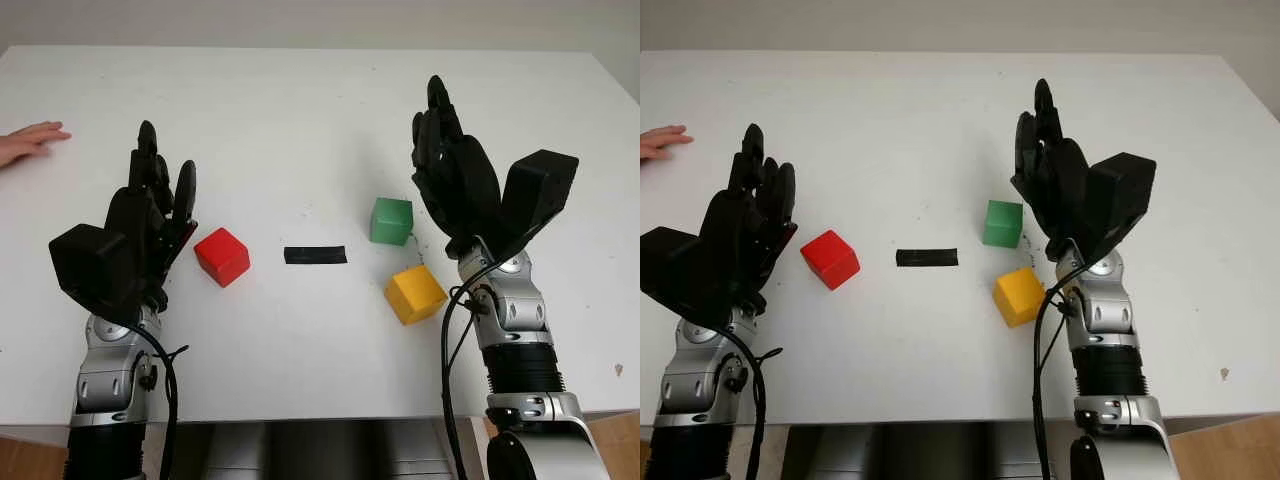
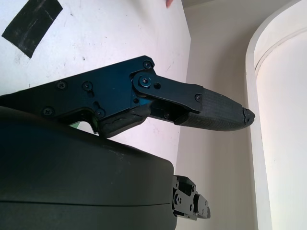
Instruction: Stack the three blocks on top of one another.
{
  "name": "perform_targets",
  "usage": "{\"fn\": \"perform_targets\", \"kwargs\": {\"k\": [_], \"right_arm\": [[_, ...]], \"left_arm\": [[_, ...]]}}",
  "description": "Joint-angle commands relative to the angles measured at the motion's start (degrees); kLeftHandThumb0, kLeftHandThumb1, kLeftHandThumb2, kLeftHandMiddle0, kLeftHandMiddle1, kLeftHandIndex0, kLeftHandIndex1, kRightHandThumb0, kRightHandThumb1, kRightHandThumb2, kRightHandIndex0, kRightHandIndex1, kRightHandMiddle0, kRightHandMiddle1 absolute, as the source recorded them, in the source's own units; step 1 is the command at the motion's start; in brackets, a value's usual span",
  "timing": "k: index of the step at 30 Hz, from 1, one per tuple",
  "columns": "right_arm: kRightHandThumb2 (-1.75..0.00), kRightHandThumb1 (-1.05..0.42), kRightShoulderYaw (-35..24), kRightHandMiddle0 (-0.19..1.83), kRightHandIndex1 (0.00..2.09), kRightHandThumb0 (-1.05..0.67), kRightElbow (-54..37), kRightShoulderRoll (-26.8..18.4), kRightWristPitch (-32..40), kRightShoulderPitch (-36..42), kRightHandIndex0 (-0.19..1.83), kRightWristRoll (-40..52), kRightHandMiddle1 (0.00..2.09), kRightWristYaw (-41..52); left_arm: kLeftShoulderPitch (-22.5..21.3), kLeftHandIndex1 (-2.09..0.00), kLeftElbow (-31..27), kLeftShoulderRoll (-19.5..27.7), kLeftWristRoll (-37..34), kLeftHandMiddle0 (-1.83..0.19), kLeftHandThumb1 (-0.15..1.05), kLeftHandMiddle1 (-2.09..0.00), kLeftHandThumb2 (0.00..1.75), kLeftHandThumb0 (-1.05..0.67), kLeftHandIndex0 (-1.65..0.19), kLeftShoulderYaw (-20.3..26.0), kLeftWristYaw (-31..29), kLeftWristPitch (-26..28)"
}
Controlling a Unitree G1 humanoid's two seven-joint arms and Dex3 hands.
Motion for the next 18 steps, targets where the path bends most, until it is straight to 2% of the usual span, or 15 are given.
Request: {"fn": "perform_targets", "kwargs": {"k": [1, 12, 18], "right_arm": [[-0.7, -1.05, -0.2, -0.19, 0.0, -0.77, -0.5, -0.4, -0.1, -0.5, -0.19, 0.2, 0.0, 0.0], [-0.7, -1.05, -0.2, -0.19, 0.0, -0.76, 0.6, -0.7, -0.5, -0.9, -0.19, 0.0, 0.0, -0.2], [-0.72, -1.05, -0.2, -0.19, 0.0, -0.77, -0.2, -1.4, -0.4, -1.0, -0.19, 0.0, 0.0, 0.7]], "left_arm": [[0.0, -0.05, -0.6, 0.4, 0.2, 0.17, 1.05, -0.05, 0.52, -0.64, 0.13, 0.2, -0.1, -0.7], [-1.3, -0.05, 1.4, 0.2, 0.3, 0.17, 1.05, -0.05, 0.51, -0.64, 0.13, -0.2, 0.1, -0.7], [-1.3, -0.06, -0.3, 1.8, 0.0, 0.16, 1.05, -0.06, 0.51, -0.65, 0.12, 0.4, -1.2, 0.0]]}}
